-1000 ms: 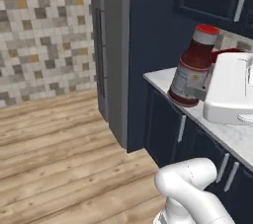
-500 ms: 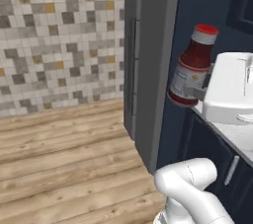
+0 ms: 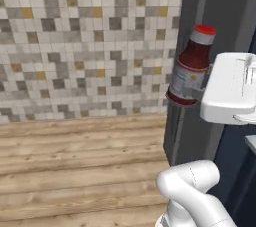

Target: Move the hot dog bun to the plate on the dining table and place the condiment next to that plate. Then navigate to the fridge and take the sausage and place it on the plate as well.

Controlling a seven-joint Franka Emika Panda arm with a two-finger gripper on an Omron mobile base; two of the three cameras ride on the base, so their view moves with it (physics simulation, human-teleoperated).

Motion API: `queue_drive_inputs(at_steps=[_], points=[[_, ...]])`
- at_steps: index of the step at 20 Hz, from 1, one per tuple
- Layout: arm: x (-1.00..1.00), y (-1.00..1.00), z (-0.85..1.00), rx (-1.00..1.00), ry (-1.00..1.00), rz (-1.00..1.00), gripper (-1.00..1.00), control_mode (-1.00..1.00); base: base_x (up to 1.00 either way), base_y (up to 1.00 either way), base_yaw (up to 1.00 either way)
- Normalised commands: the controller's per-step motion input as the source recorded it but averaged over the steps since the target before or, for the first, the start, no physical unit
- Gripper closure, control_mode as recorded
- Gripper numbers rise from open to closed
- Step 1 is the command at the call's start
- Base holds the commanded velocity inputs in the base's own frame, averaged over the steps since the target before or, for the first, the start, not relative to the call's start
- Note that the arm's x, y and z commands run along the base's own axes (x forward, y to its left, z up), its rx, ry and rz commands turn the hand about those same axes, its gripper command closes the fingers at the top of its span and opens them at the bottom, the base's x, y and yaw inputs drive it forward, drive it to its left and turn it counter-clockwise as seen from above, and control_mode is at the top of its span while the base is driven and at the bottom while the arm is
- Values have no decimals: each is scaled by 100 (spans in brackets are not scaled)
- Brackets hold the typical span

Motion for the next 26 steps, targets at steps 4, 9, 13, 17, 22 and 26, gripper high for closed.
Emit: queue_drive_inputs(at_steps=[4,9,13,17,22,26], points=[[0,0,0,0,0,0,100,100,88,22,41],[0,0,0,0,0,0,100,100,96,20,41],[0,0,0,0,0,0,100,100,98,16,41],[0,0,0,0,0,0,100,100,100,16,40],[0,0,0,0,0,0,100,100,100,9,41],[0,0,0,0,0,0,100,100,99,5,42]])
